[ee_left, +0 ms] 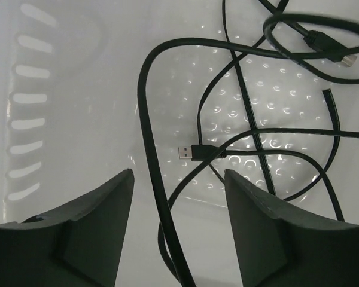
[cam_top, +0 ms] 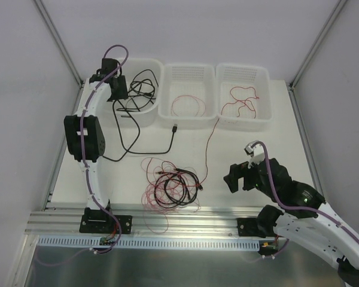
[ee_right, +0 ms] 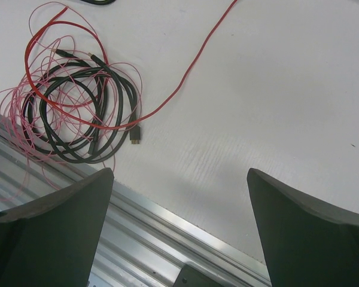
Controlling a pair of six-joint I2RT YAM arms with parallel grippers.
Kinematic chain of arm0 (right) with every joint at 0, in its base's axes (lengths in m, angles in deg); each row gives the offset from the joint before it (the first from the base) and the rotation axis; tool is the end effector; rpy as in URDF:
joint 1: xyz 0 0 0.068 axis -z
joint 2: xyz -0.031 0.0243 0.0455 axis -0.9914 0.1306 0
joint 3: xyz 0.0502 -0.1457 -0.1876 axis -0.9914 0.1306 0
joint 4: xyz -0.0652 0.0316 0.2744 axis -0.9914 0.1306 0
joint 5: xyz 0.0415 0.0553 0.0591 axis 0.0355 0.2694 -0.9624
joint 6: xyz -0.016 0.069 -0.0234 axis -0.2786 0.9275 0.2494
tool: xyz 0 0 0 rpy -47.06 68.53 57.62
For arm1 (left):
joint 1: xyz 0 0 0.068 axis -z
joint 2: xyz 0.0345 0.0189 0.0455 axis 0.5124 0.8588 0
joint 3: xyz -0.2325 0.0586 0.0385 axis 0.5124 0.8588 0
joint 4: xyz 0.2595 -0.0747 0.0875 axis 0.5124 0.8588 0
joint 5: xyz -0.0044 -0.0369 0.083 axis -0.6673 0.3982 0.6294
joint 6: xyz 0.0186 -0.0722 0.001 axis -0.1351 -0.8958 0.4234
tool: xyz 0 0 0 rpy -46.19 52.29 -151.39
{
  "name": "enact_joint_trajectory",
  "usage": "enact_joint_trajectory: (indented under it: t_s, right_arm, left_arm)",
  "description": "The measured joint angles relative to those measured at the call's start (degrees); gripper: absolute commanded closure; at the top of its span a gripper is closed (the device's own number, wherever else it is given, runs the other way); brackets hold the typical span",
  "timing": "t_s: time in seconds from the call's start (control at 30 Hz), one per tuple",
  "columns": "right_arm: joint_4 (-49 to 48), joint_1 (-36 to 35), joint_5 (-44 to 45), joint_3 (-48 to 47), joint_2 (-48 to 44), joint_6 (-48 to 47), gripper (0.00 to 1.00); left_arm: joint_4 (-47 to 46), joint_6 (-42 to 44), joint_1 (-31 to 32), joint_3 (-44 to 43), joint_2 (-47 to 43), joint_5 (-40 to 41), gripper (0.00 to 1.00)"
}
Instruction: Untangle the cables
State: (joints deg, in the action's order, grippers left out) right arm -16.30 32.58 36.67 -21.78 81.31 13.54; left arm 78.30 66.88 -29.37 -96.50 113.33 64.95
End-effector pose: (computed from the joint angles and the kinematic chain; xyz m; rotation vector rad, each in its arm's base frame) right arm 0.1280 0.1297 0.2787 -0.6683 1.9427 0.3508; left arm 0.5192 -0.0045 0.2226 -0.2073 2.3240 0.0780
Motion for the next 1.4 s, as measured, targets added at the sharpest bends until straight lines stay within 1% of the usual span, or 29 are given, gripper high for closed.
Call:
enact_joint_trajectory:
  t_s: [0.03,0.1,0.13,0.17,0.2,0.33,0.43,0.5,0.6,0.73,0.87,1.0,1.07,1.17,1.2,1.27,1.3,1.4]
  right_arm:
    - [0.0,0.0,-0.02,0.0,0.02,0.04,0.0]
    - [0.0,0.0,-0.04,0.0,0.0,0.13,0.0]
    - [0.0,0.0,-0.13,0.0,-0.04,0.17,0.0]
    - [0.0,0.0,-0.2,0.0,-0.13,0.22,0.0]
    - [0.0,0.0,-0.22,0.0,-0.35,0.28,0.0]
    - [0.02,0.0,-0.44,0.0,-1.92,0.66,0.0]
    - [0.02,0.0,-0.61,0.0,-3.54,0.98,0.0]
    - [0.04,0.0,-0.63,0.0,-4.52,1.22,0.0]
    - [0.11,0.0,-0.7,0.11,-6.12,1.62,0.0]
    - [0.09,0.0,-1.25,1.31,-8.22,2.19,0.0]
    - [0.02,0.0,-2.14,2.86,-9.11,2.8,0.0]
    - [-0.13,0.0,-2.75,3.52,-9.38,3.26,0.0]
    - [-0.31,0.0,-3.15,3.87,-9.79,3.61,0.0]
    - [-0.39,0.0,-3.28,4.15,-10.6,3.91,0.0]
    - [-0.46,0.0,-3.28,4.15,-10.84,4.07,0.0]
    - [-0.44,0.0,-3.28,4.15,-11.28,4.22,0.0]
    - [-0.44,0.0,-3.28,4.15,-11.34,4.28,0.0]
    - [-0.42,0.0,-3.28,4.2,-11.37,4.35,0.0]
  left_arm:
    - [0.39,0.07,0.0,0.0,-0.13,-0.09,0.25]
    - [1.2,-0.15,0.0,0.0,-1.16,-0.35,0.17]
    - [1.99,-0.5,0.0,0.0,-2.62,-0.46,0.1]
    - [2.21,-0.5,0.0,0.0,-4.09,-0.52,0.07]
    - [2.58,-1.2,0.0,0.02,-6.05,-0.81,0.01]
    - [2.47,-3.67,0.0,1.36,-17.33,-1.62,0.01]
    - [1.42,-5.27,0.0,4.44,-28.5,-1.81,0.01]
    - [0.46,-5.99,0.0,7.69,-35.28,-2.01,0.01]
    - [-1.09,-6.49,0.02,15.54,-43.63,-3.87,0.01]
    - [-2.71,-6.78,1.62,32.35,-51.89,-7.06,0.01]
    - [-5.92,-7.52,8.02,52.3,-57.68,-7.34,0.01]
    - [-10.23,-11.65,13.25,68.87,-63.95,-4.81,0.01]
    - [-13.35,-14.25,14.6,74.69,-66.05,-1.86,0.03]
    - [-19.54,-17.33,16.35,80.35,-66.42,2.29,0.07]
    - [-21.46,-17.99,16.65,81.59,-66.2,3.21,0.09]
    - [-25.94,-18.67,17.0,83.82,-64.78,4.63,0.11]
    - [-27.63,-18.8,17.0,84.3,-63.69,5.2,0.13]
    - [-32.72,-18.75,17.0,84.65,-59.56,7.17,0.16]
